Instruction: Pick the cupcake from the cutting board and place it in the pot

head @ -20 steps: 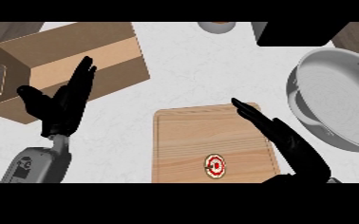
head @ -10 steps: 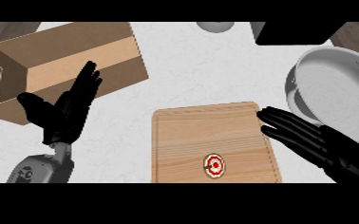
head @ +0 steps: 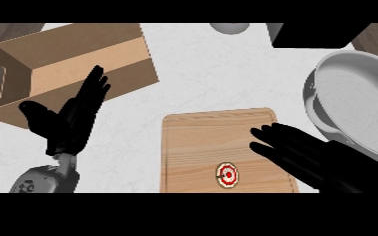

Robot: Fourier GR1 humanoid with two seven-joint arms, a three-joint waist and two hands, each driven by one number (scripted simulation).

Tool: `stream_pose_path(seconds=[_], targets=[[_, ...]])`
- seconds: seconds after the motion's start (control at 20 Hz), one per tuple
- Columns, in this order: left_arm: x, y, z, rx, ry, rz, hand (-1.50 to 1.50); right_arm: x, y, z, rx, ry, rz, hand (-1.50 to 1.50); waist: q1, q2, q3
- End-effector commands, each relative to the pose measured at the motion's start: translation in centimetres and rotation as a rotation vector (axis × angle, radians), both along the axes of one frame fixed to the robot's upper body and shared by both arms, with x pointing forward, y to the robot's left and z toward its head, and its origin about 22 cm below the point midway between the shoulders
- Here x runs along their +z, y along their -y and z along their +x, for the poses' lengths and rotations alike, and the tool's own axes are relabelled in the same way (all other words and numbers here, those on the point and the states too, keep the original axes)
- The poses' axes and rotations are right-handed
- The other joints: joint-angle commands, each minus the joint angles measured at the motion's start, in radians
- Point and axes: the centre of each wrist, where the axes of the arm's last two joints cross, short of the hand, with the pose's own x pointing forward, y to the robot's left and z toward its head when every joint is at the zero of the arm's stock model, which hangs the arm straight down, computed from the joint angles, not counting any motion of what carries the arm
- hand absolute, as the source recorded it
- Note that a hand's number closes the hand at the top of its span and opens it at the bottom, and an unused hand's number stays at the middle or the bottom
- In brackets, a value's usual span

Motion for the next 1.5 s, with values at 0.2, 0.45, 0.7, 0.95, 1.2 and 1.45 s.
stream_pose_path(seconds=[0.2, 0.45, 0.7, 0.95, 1.2, 1.45], targets=[[1.5, 1.5, 1.0, 0.007, 0.010, 0.003, 0.00, -1.4, -4.3, 0.7, -0.070, -0.076, -0.114, -1.50, -0.003, 0.002, 0.002], [0.2, 0.4, -0.9, 0.007, -0.007, 0.009, 0.00, -3.3, -4.3, 1.2, -0.080, -0.125, -0.224, -1.50, -0.003, 0.001, 0.002], [1.5, 0.8, -2.1, 0.003, 0.003, -0.027, 0.00, -3.5, -4.4, 0.3, -0.108, -0.099, -0.287, -1.50, -0.003, -0.001, 0.002], [0.2, 2.0, -0.8, 0.002, 0.007, -0.010, 0.00, -7.2, -5.7, -0.2, -0.124, -0.113, -0.249, -1.50, -0.006, 0.001, 0.002], [0.4, 0.1, -1.2, 0.010, -0.005, -0.009, 0.00, -5.7, -7.3, -1.4, -0.132, -0.087, -0.187, -1.50, -0.005, 0.000, 0.002], [-0.8, 0.4, 0.8, 0.023, 0.006, -0.017, 0.00, -6.0, -7.5, -2.5, -0.155, -0.101, -0.185, -1.50, -0.010, 0.001, 0.002]])
